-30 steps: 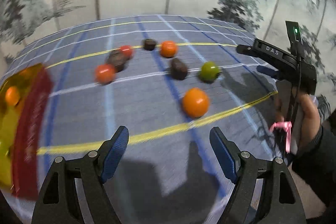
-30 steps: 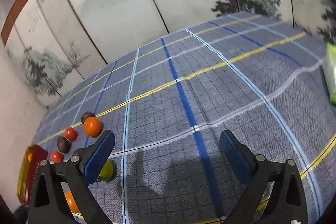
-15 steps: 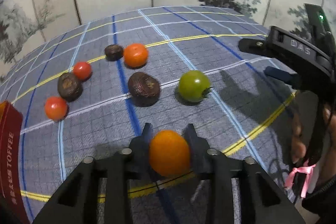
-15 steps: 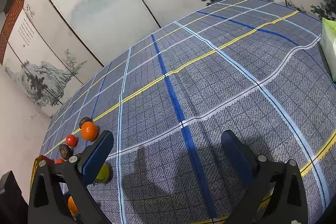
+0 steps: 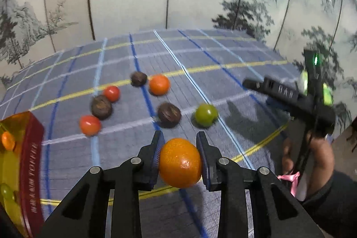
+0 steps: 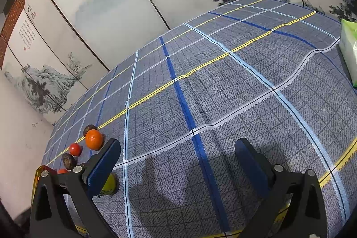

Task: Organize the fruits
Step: 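Carry the tangerine with the left gripper into the gold tin and open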

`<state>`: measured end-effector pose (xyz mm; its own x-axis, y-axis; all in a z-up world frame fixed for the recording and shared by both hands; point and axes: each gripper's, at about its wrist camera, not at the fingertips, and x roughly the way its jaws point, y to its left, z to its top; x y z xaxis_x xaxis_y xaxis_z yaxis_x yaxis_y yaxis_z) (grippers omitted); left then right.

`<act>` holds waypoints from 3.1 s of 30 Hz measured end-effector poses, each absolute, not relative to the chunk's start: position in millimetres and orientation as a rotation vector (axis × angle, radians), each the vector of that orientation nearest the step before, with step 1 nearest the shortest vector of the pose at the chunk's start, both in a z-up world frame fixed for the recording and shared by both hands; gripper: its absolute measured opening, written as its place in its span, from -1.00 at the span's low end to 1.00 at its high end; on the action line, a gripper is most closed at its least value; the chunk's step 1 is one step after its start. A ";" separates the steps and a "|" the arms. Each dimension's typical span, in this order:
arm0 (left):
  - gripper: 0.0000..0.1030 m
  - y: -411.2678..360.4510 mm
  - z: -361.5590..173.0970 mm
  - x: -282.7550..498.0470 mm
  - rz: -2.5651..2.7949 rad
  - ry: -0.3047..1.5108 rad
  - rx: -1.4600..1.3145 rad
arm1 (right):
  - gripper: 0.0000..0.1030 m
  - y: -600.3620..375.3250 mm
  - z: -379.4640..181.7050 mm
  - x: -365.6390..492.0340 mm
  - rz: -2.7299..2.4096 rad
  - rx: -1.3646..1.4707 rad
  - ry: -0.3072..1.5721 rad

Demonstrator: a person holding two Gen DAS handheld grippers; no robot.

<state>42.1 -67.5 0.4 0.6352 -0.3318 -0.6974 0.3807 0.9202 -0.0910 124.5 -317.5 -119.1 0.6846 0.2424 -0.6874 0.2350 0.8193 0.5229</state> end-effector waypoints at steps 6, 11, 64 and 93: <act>-0.39 -38.7 30.1 43.7 -0.365 0.732 0.045 | 0.98 -318.0 -119.9 125.0 0.002 0.627 0.833; -0.39 -12.4 43.4 48.1 -0.319 0.708 0.029 | 0.99 -317.1 -119.4 125.7 0.003 0.628 0.833; -0.39 198.2 2.9 60.5 0.081 0.798 -0.119 | 0.99 -315.6 -119.3 126.9 -0.005 0.618 0.841; -0.38 199.1 -38.0 69.1 0.092 0.923 -0.134 | 1.00 -315.3 -119.1 127.3 -0.008 0.615 0.843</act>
